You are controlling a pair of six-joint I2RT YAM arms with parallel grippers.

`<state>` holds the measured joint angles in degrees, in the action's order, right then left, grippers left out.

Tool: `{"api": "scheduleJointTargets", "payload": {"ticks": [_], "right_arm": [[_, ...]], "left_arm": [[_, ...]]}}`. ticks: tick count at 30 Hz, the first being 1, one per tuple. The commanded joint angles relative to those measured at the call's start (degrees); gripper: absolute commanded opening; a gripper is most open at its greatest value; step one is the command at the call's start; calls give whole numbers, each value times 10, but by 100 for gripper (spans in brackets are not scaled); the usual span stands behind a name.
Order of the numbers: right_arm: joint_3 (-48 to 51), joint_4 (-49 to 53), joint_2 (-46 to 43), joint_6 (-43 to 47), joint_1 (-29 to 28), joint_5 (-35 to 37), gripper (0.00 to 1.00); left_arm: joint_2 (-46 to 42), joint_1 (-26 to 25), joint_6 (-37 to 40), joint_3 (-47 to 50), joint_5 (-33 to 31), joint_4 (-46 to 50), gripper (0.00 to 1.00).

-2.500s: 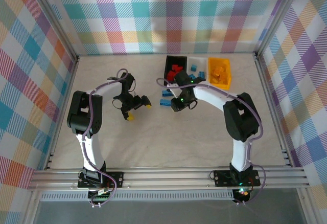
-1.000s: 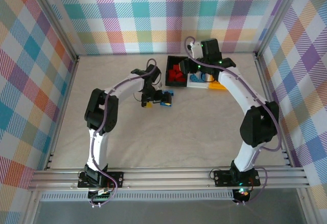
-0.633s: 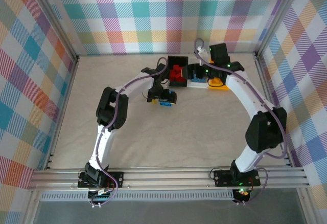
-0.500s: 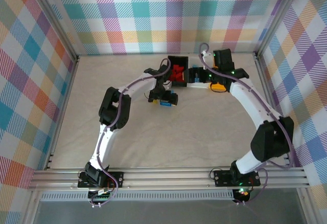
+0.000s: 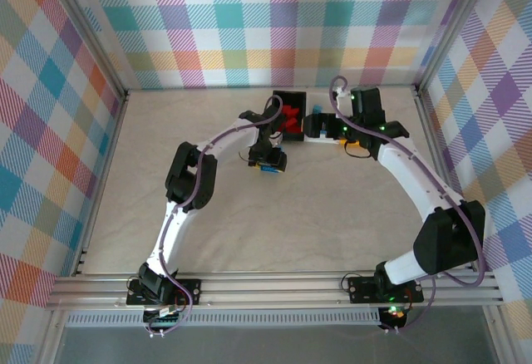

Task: Sort the legos into containers by color

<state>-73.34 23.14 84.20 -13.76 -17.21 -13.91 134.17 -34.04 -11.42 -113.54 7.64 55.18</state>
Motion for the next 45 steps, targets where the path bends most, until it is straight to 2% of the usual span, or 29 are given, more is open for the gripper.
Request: {"api": "scheduleJointTargets", "payload": {"ticks": [1, 6, 11, 14, 16, 21, 25, 27, 33, 40, 45], "right_arm": [[17, -10, -14, -12, 5, -1, 100], [24, -12, -12, -12, 6, -10, 100], [41, -2, -20, -19, 23, -7, 100], [69, -30, -38, -11, 52, -80, 99], [107, -74, -62, 46, 58, -147, 100], [153, -83, -65, 141, 68, -266, 100], [158, -140, -9, 126, 73, -386, 93], [155, -182, 17, 106, 71, -412, 88], [141, -292, 83, 73, 64, -428, 82], [91, -340, 148, 48, 47, -418, 69], [78, -399, 176, 21, 45, -408, 66]], "left_arm": [[-10, -8, -6, 3, 11, 16, 61], [-23, -8, -16, 5, 24, 25, 61], [-59, -3, -56, -11, 82, 27, 61], [-72, 14, -132, -29, 146, 9, 62], [-82, 34, -211, -24, 194, -23, 63], [-113, 75, -388, 27, 310, -164, 63], [-126, 91, -466, 39, 361, -212, 64], [-131, 95, -500, 46, 379, -233, 64], [-145, 95, -569, 53, 414, -276, 65], [-156, 95, -582, 43, 436, -270, 65], [-168, 92, -580, 49, 441, -265, 65]]}}
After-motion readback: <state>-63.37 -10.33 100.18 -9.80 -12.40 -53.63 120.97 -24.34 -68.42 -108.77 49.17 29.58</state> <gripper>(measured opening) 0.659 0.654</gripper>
